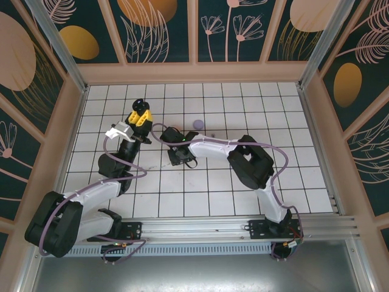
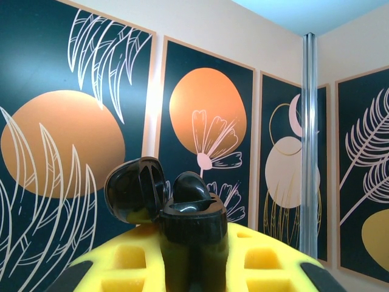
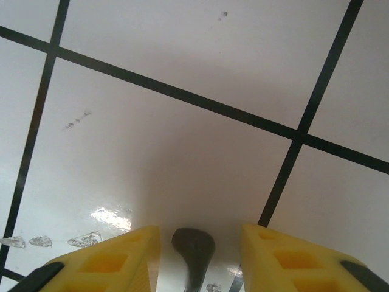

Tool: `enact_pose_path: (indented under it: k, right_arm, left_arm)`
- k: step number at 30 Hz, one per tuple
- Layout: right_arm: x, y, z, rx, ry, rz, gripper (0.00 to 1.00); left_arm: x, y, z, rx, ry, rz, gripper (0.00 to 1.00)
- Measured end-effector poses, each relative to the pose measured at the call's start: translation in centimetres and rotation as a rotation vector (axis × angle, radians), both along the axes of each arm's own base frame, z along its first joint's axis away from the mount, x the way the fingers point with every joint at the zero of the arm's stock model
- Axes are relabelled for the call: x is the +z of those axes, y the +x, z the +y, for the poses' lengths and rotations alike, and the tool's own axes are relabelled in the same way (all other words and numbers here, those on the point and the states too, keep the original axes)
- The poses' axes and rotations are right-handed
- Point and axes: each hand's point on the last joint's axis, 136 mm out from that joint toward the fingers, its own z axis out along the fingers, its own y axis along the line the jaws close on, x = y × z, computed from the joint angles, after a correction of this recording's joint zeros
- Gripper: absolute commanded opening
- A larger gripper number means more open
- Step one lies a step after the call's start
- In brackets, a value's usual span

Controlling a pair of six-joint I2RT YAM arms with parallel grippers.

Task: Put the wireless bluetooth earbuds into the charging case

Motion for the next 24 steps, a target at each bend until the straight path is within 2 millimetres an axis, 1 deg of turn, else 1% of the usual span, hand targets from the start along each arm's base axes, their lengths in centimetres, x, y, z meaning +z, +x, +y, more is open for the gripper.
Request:
enact_pose_path:
  k: [6, 16, 24]
  right_arm:
    - [-0.09, 0.0, 0.02, 0.003, -0.009, -0.003, 0.32]
    - [-0.11, 0.15, -0.15, 0.001, -0.02, -0.014, 0.2]
    - [0.16, 0.23, -0.2, -0.005, -0.02, -0.025, 0.18]
  left_arm:
    - [-0.04, -0.01, 0.0, -0.002, -0.002, 0.002, 0.0]
    - [-0.15, -0.02, -0.04, -0.008, -0.005, 0.007, 0.0]
    - [-0.28, -0.14, -0.4, -0.027, 0.009, 0.009, 0.0]
